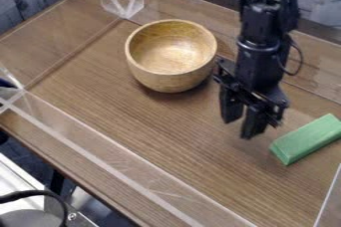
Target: Put the green block in the brown bowl
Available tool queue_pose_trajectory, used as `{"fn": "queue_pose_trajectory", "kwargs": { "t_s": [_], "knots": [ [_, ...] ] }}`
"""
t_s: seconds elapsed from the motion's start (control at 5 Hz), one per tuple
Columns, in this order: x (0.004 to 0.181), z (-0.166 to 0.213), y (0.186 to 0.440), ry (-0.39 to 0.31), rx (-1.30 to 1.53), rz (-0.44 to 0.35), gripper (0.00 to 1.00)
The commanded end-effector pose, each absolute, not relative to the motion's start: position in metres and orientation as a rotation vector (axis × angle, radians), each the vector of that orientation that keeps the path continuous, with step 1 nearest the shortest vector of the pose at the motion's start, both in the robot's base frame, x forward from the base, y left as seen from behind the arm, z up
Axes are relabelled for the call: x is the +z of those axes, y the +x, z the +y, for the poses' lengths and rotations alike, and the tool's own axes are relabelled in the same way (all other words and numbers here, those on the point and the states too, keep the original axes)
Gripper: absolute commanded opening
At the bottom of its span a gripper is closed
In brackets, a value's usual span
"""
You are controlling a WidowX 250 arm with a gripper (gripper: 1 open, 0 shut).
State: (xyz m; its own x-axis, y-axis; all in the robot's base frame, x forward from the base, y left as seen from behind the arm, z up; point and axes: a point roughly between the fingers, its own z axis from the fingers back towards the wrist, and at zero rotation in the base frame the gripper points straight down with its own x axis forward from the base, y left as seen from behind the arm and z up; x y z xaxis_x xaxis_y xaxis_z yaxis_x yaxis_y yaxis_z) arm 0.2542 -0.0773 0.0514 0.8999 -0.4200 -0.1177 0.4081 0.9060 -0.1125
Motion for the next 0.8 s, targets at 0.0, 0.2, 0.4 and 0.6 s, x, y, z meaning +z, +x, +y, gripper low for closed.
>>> {"fn": "queue_pose_trajectory", "kwargs": {
  "t_s": [0.0, 0.2, 0.4, 0.6],
  "knots": [
    [0.063, -0.096, 0.260, -0.089, -0.452, 0.071, 0.00],
    [0.061, -0.112, 0.260, -0.088, -0.476, 0.052, 1.00],
    [0.057, -0.120, 0.263, -0.094, -0.472, 0.060, 0.00],
    [0.053, -0.125, 0.265, -0.102, -0.468, 0.065, 0.00]
  ]
}}
